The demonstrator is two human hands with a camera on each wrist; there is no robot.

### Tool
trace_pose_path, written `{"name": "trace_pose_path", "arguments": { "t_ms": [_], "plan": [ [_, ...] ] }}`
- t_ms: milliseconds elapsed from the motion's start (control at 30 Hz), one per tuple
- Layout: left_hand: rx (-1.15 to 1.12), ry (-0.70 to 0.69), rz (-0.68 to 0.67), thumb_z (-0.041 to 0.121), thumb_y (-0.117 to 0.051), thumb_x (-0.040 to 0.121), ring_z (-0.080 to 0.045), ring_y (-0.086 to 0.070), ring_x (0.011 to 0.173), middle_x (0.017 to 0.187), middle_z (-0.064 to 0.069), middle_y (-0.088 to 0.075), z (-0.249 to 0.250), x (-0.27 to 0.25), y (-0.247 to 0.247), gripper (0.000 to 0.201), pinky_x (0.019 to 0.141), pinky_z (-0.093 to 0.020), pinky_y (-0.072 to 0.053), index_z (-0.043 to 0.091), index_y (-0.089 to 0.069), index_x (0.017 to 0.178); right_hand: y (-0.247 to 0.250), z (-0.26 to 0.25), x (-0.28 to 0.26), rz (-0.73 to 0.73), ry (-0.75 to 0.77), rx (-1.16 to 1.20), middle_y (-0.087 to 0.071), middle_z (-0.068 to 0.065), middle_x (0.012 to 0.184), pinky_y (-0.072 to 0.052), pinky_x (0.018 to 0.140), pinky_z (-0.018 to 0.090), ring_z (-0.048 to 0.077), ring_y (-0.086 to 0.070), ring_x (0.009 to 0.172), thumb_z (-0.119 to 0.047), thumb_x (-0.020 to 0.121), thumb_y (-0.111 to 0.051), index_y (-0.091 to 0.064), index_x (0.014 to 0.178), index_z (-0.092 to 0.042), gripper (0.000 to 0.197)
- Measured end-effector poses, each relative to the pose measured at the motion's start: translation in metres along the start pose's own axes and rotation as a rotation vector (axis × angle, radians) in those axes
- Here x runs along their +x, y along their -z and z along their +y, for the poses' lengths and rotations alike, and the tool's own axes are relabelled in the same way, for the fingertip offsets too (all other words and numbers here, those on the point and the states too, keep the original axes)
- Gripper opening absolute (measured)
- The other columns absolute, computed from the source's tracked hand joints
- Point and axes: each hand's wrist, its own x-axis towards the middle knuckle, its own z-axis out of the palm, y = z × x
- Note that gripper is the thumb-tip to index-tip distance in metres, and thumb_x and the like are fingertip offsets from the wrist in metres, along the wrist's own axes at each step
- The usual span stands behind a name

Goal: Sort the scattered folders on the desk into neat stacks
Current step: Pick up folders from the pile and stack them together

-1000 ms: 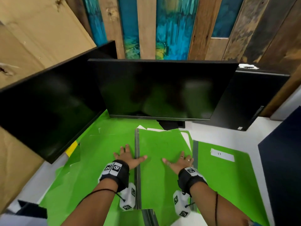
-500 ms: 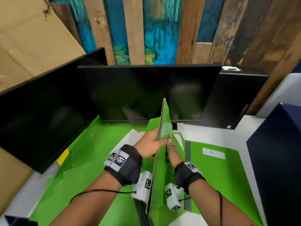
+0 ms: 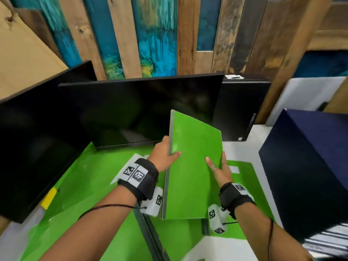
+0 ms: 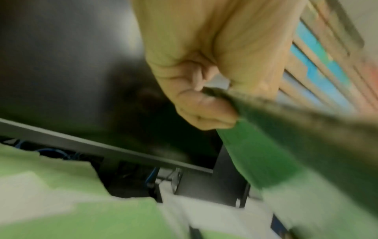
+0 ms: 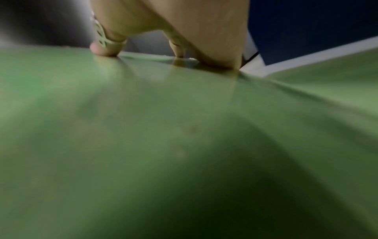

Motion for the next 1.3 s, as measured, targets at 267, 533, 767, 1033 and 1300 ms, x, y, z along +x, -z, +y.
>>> {"name": "trace_pose_path", "arguments": {
  "t_ms": [267, 533, 767, 1033, 1300],
  "plan": [
    [-0.018, 0.187, -0.409, 0.001, -0.051, 0.086, -0.028, -0.056, 0.116, 0.129, -0.016, -0.056, -0.014, 0.01, -0.112, 0.073, 0.099, -0.033, -0.048, 0.006, -0.014, 0.148, 0.074, 0.044, 0.016, 0.124, -0.272, -0.752, -0.016, 0.024, 0.152, -0.028, 0.11, 0.057, 0.042, -0.022, 0.139, -0.071, 0.075, -0.052, 0.002, 0.149, -0.036, 0.098],
    [0.116, 0.213, -0.472, 0.027, -0.06, 0.087, -0.036, -0.028, 0.139, 0.153, -0.015, -0.022, -0.01, 0.009, -0.153, 0.093, 0.114, -0.039, -0.03, 0.016, 0.008, 0.149, 0.102, 0.064, 0.028, 0.084, -0.273, -0.879, 0.005, 0.012, 0.158, -0.014, 0.118, 0.05, 0.036, -0.005, 0.145, -0.077, 0.071, -0.048, 0.012, 0.147, -0.036, 0.105],
    [0.305, 0.293, -0.357, 0.029, -0.062, 0.086, -0.034, -0.007, 0.145, 0.157, -0.011, -0.009, -0.062, 0.019, -0.113, 0.085, 0.119, -0.042, -0.017, 0.022, -0.007, 0.15, 0.038, 0.051, 0.015, -0.239, -0.048, -0.993, 0.015, 0.008, 0.158, -0.018, 0.115, 0.059, 0.035, 0.0, 0.146, -0.068, 0.081, -0.047, -0.005, 0.149, -0.034, 0.088],
    [0.662, 0.578, -0.305, 0.051, -0.065, 0.077, -0.034, -0.029, 0.135, 0.145, -0.011, -0.027, -0.139, 0.0, -0.039, 0.087, 0.11, -0.049, -0.034, 0.014, -0.024, 0.143, -0.031, 0.064, 0.018, -0.425, -0.077, -1.226, 0.018, 0.005, 0.157, -0.011, 0.111, 0.067, 0.042, 0.013, 0.143, -0.057, 0.089, -0.041, 0.001, 0.149, -0.035, 0.076],
    [0.646, 0.576, -0.253, 0.065, -0.07, 0.063, -0.03, -0.032, 0.133, 0.142, -0.013, -0.035, -0.149, -0.002, -0.028, 0.097, 0.109, -0.04, -0.036, 0.008, -0.039, 0.135, -0.036, 0.056, 0.012, -0.418, -0.087, -1.43, -0.014, 0.014, 0.151, -0.034, 0.107, 0.054, 0.047, -0.031, 0.131, -0.038, 0.093, -0.04, -0.011, 0.149, -0.027, 0.063]
  ]
}}
